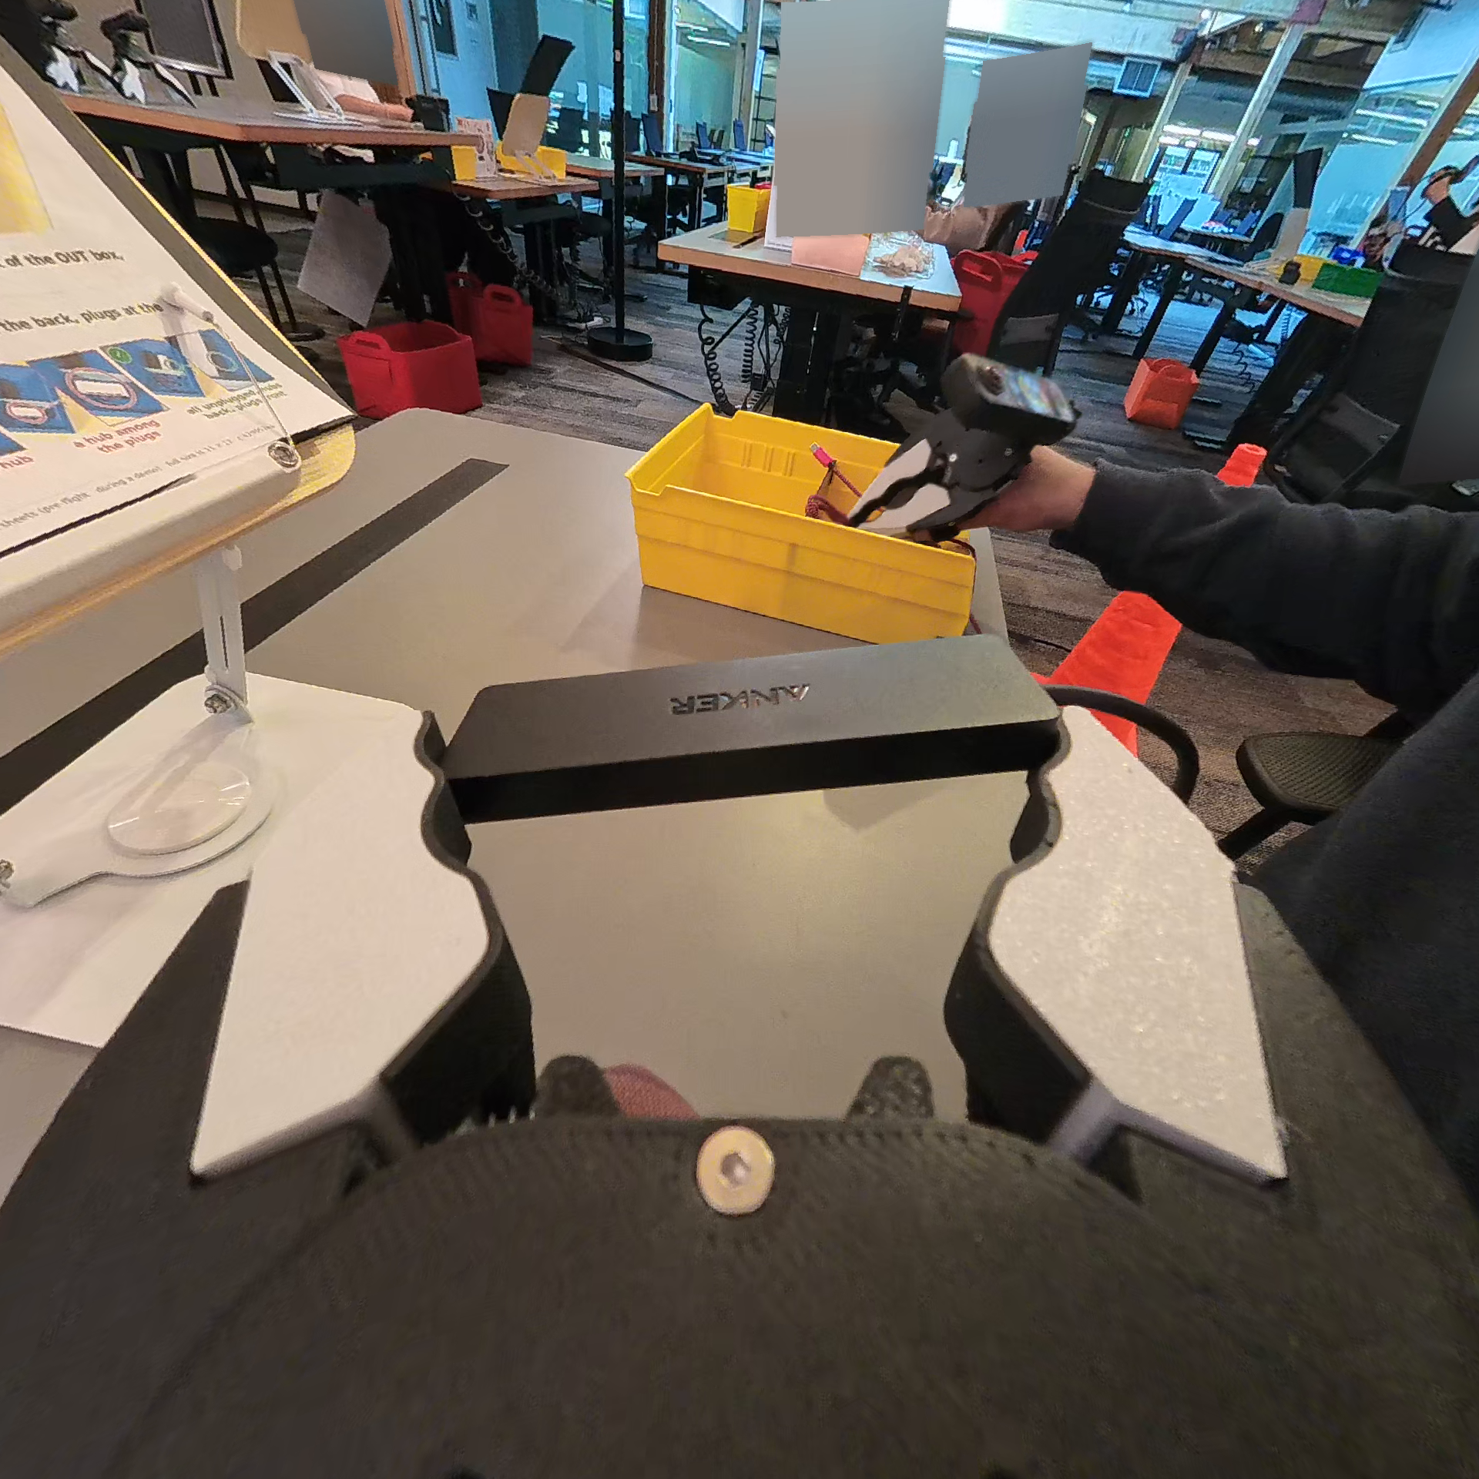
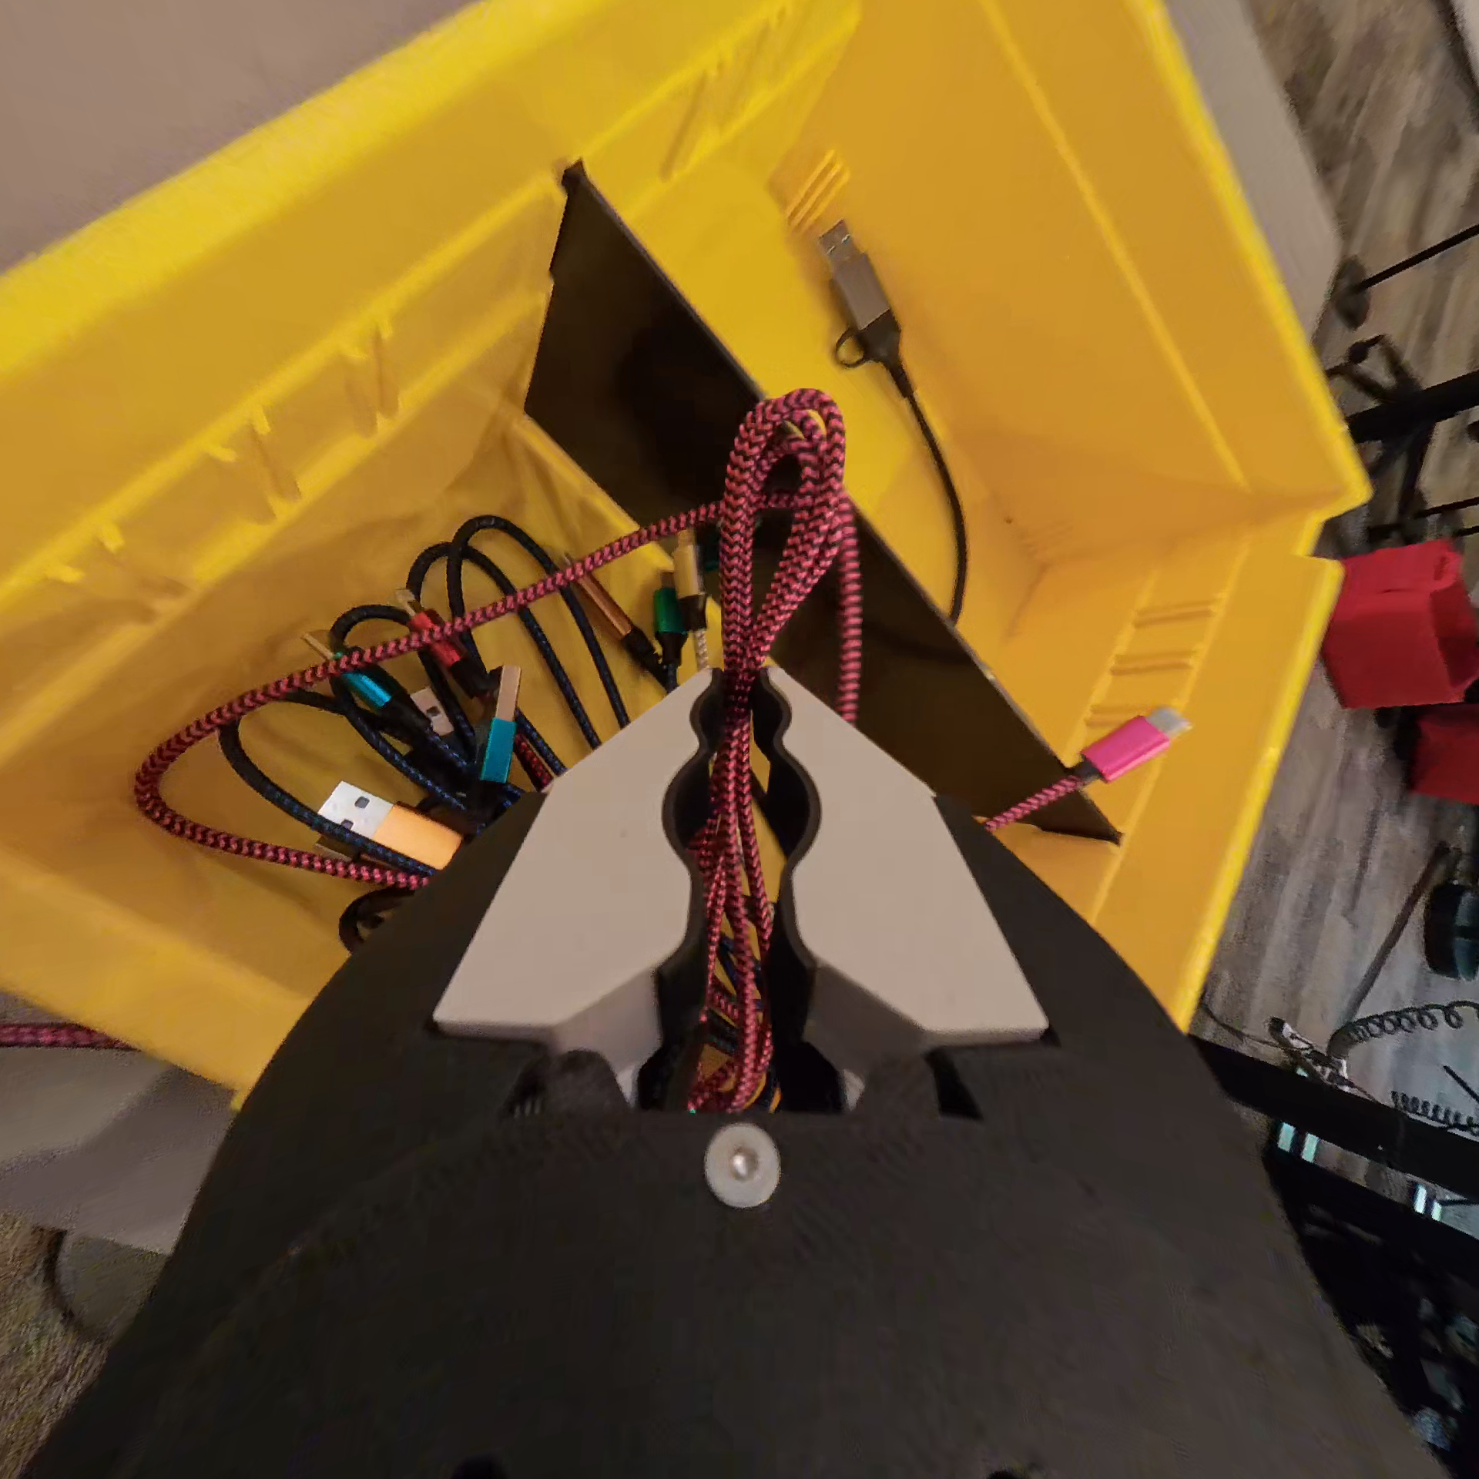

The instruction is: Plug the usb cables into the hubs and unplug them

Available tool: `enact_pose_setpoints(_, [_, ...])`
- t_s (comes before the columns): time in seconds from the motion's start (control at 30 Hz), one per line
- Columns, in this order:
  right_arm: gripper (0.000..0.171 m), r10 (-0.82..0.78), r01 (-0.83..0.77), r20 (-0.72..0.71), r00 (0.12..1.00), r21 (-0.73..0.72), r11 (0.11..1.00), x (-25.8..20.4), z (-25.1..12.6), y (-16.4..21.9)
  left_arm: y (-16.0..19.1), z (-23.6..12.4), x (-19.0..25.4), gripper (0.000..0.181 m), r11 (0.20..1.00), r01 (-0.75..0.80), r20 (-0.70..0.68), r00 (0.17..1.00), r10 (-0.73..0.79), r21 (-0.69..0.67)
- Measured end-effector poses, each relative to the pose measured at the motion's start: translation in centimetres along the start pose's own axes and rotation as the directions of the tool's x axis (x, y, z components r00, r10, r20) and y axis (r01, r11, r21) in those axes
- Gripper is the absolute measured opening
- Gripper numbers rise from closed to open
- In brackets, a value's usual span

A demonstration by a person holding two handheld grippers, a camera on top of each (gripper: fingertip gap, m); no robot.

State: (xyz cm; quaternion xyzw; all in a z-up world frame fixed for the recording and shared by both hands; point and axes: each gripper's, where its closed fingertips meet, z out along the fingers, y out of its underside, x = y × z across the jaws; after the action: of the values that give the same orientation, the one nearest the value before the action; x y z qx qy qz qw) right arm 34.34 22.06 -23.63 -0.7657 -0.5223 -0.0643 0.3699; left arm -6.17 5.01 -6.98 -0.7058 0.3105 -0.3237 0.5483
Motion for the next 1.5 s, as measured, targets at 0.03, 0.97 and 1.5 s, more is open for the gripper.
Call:
enact_pose_setpoints(0.03, [0.004, -0.013, 0.014, 0.03, 0.999, -0.038, 0.999, -0.4, 0.4, 0.5, 0.0, 0.0, 0.0, 0.132, 1.0, -0.001, 0.0, 1.0, 0.001, -0.002])
enact_pose_setpoints(0.97, [0.047, -0.09, -0.319, 0.665, 0.741, 0.468, 0.824, -16.2, -12.4, -29.0, 1.1, 2.5, 0.8, 0.132, 0.984, -0.159, 0.101, 0.981, 0.166, -0.077])
enact_pose_setpoints(1.5, [0.015, -0.173, -0.604, 0.968, 0.179, 0.248, 0.757, -24.8, -13.1, -38.2, 1.2, 2.8, 0.5, 0.132, 0.819, -0.527, 0.241, 0.785, 0.571, -0.225])
